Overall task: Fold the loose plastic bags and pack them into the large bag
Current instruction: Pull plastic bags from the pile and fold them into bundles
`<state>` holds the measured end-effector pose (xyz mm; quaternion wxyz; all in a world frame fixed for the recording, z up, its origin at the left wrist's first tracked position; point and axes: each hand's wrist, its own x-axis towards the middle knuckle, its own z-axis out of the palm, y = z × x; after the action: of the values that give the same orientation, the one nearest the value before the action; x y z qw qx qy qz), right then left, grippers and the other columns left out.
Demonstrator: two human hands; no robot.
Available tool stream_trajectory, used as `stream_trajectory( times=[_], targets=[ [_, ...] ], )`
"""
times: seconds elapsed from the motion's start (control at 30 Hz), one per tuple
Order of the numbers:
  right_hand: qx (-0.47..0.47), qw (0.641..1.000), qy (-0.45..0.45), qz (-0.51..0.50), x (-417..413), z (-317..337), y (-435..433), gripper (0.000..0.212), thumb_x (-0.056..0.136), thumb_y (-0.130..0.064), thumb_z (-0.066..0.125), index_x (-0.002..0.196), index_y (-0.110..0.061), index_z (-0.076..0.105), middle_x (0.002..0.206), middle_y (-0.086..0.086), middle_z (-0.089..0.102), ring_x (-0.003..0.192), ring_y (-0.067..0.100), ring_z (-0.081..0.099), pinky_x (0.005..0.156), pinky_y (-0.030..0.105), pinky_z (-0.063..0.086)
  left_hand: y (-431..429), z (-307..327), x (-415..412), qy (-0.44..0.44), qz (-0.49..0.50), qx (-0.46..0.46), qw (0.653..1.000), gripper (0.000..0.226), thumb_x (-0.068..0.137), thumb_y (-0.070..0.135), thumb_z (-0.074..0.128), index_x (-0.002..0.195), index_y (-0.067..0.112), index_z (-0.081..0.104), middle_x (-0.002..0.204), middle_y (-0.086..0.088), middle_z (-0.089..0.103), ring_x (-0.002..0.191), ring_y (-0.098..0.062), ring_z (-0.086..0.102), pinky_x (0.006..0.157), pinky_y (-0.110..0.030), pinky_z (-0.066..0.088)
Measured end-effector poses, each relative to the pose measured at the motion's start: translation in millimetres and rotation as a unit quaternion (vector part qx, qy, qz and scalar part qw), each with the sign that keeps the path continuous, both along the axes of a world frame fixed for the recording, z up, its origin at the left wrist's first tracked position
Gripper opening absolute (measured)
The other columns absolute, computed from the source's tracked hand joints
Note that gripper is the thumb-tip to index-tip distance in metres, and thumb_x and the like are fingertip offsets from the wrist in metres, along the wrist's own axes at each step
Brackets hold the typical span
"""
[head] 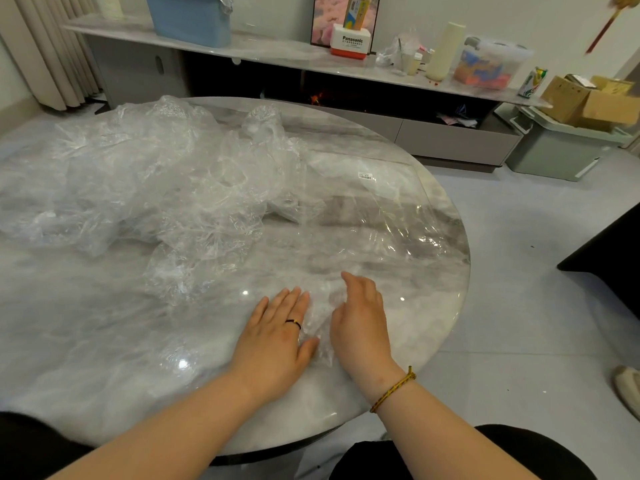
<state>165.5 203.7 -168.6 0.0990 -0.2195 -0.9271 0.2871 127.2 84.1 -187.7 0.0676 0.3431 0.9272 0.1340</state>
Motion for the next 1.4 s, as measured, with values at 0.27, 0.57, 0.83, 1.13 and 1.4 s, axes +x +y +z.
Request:
stream_trajectory(
  times=[0.27, 0.57, 0.83, 1.13, 1.4],
  targets=[
    [0.114, 0.974, -0.091, 0.172, -3, -13, -1, 0.071, 0.083, -0.040, -0.002, 0.147, -0.017, 0.017, 0.156, -0.002, 0.004, 0.144, 0.010, -0.001, 0.103, 0.016, -0.017, 1, -2, -4, -0.007, -0.018, -0.039, 0.999, 0.106, 0.049, 0.055, -0.020, 0.146, 0.015, -0.013, 0.155, 0.002, -0.014, 0.140, -0.006, -0.019, 0.104, -0.025, -0.021],
    [0.113, 0.971, -0.127, 0.170, -4, -14, 4, 0.052, 0.099, -0.031, 0.012, 0.148, -0.017, 0.009, 0.157, -0.003, 0.001, 0.144, 0.009, -0.003, 0.105, 0.016, -0.015, 2, -3, -4, -0.015, -0.024, -0.071, 0.997, 0.107, 0.047, 0.057, -0.023, 0.145, 0.014, -0.015, 0.154, 0.001, -0.018, 0.139, -0.008, -0.021, 0.108, -0.029, -0.020],
    [0.136, 0.963, -0.147, 0.180, -4, -13, 6, 0.056, 0.094, -0.033, 0.006, 0.149, -0.017, 0.008, 0.157, -0.002, -0.001, 0.144, 0.011, -0.006, 0.103, 0.018, -0.017, 2, 2, -4, -0.025, -0.038, -0.090, 0.995, 0.106, 0.046, 0.056, -0.024, 0.144, 0.013, -0.018, 0.154, 0.000, -0.020, 0.122, -0.001, -0.030, 0.108, -0.030, -0.020],
    [0.141, 0.963, -0.140, 0.184, -6, -18, 7, 0.101, 0.056, -0.049, -0.019, 0.148, -0.023, 0.011, 0.157, -0.005, -0.001, 0.144, 0.011, -0.006, 0.102, 0.021, -0.019, -1, 2, -11, -0.050, -0.052, -0.079, 0.994, 0.133, 0.033, 0.083, -0.035, 0.146, 0.016, -0.012, 0.149, 0.008, -0.023, 0.125, 0.000, -0.028, 0.105, -0.025, -0.020],
    [0.034, 0.993, -0.059, 0.094, 0, -3, 12, 0.056, 0.094, -0.031, 0.048, 0.144, -0.020, 0.024, 0.148, -0.003, 0.029, 0.136, 0.014, 0.023, 0.108, 0.019, 0.012, -4, 20, -20, -0.098, 0.098, 0.085, 0.987, 0.069, 0.086, 0.039, 0.058, 0.143, 0.019, 0.025, 0.142, 0.005, 0.039, 0.132, -0.014, 0.032, 0.105, -0.022, 0.024]
  ],
)
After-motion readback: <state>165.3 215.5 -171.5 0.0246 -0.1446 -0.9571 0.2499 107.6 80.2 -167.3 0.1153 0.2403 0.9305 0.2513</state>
